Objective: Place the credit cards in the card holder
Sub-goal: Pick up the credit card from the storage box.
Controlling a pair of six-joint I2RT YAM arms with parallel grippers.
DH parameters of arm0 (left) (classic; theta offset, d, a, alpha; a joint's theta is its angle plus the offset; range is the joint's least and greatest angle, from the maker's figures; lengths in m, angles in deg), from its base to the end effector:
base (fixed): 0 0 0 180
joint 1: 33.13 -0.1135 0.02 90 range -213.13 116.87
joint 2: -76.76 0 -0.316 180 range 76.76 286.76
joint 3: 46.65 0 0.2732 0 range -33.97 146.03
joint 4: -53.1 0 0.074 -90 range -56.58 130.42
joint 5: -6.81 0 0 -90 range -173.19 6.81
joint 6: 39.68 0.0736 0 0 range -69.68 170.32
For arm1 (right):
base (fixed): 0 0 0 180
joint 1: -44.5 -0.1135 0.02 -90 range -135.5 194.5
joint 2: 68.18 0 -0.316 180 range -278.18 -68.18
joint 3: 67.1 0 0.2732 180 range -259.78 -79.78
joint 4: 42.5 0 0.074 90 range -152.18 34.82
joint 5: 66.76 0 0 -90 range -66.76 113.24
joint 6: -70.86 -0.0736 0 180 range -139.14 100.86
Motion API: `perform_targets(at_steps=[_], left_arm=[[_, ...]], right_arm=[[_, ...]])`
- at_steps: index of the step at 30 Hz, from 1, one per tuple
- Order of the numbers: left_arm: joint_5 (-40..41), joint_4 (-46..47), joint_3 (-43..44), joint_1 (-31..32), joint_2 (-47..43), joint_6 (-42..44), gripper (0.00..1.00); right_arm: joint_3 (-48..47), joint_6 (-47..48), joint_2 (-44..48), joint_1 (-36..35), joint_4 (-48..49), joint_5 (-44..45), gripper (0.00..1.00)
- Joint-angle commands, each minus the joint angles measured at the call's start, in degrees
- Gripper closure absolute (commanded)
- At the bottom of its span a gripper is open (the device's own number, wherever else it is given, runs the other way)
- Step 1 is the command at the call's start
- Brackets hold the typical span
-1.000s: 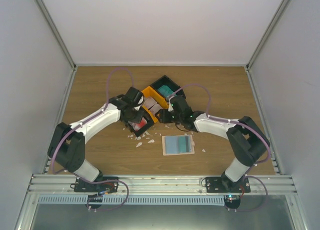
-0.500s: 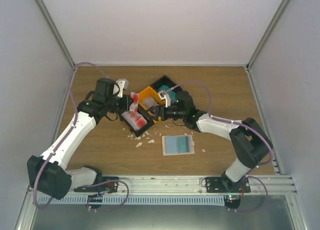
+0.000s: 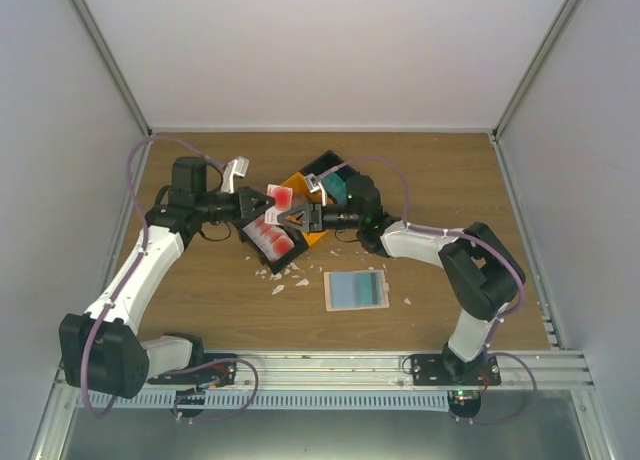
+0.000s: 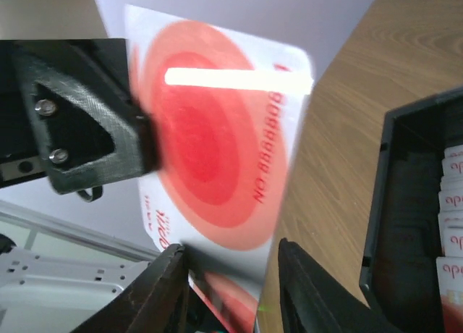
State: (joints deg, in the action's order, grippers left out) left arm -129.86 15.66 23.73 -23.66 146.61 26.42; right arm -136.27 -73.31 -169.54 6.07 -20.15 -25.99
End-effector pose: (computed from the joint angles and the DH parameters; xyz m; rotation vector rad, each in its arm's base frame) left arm 0.2712 -0.0995 0.3379 0.1932 2.2318 -1.2190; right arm 0.3051 0.3132 0.2569 -0.4831 2.0576 1.8240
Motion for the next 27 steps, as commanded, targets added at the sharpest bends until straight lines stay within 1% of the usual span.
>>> perform_targets(at_steps=[1, 2, 3, 4, 5, 6, 8, 9, 17, 21, 22, 25, 27], left_arm=[[-6.4, 3.9, -1.1, -1.0, -1.7, -1.6, 1.00], [-6.4, 3.7, -1.2, -1.3, -1.8, -1.5, 0.99], [-6.0, 3.5, -1.3, -1.5, -2.1, -1.5, 0.95], [-5.3, 3.5, -1.5, -1.8, -2.3, -1.5, 0.89], [-4.5, 3.2, -1.6, -2.1, -2.6, -1.4, 0.79], [-3.7, 3.0, -1.8, -2.4, -2.9, -1.4, 0.74], [-2.7, 2.8, -2.1, -2.9, -3.3, -1.2, 0.65], [-2.6, 2.8, -2.3, -3.1, -3.4, -1.2, 0.64], [-3.7, 2.6, -2.8, -3.4, -1.2, 0.3, 0.64], [-6.5, 2.5, -3.1, -3.3, 0.3, 1.6, 0.65], [-6.2, 2.1, -2.9, -3.3, 0.5, 1.9, 0.65], [-3.4, 0.4, -2.2, -3.4, 0.6, 2.9, 0.73], [-3.3, 0.4, -2.2, -3.5, 0.6, 3.0, 0.78]], right_arm=[[-0.3, -6.6, -1.3, 1.0, 8.8, -0.7, 0.75], [0.4, -7.6, -1.2, 1.3, 10.0, -0.5, 0.84], [1.1, -8.4, -1.1, 1.7, 11.4, -0.3, 0.92], [1.8, -9.1, -1.0, 2.1, 12.5, -0.3, 0.98], [2.5, -9.8, -0.8, 2.4, 13.6, -0.3, 0.99], [3.1, -10.3, -0.6, 2.6, 14.6, -0.3, 1.00], [3.7, -10.8, -0.1, 3.0, 15.7, -0.7, 1.00], [3.9, -10.7, 0.1, 3.1, 15.8, -0.9, 1.00], [4.4, -11.1, 0.9, 3.1, 16.8, -3.2, 0.99], [4.1, -11.3, 1.1, 3.1, 17.0, -4.8, 1.00], [4.1, -11.6, 1.1, 3.1, 17.1, -5.3, 1.00], [4.2, -12.7, 1.4, 3.1, 18.9, -6.6, 1.00], [4.2, -12.8, 1.8, 3.1, 19.2, -6.9, 1.00]])
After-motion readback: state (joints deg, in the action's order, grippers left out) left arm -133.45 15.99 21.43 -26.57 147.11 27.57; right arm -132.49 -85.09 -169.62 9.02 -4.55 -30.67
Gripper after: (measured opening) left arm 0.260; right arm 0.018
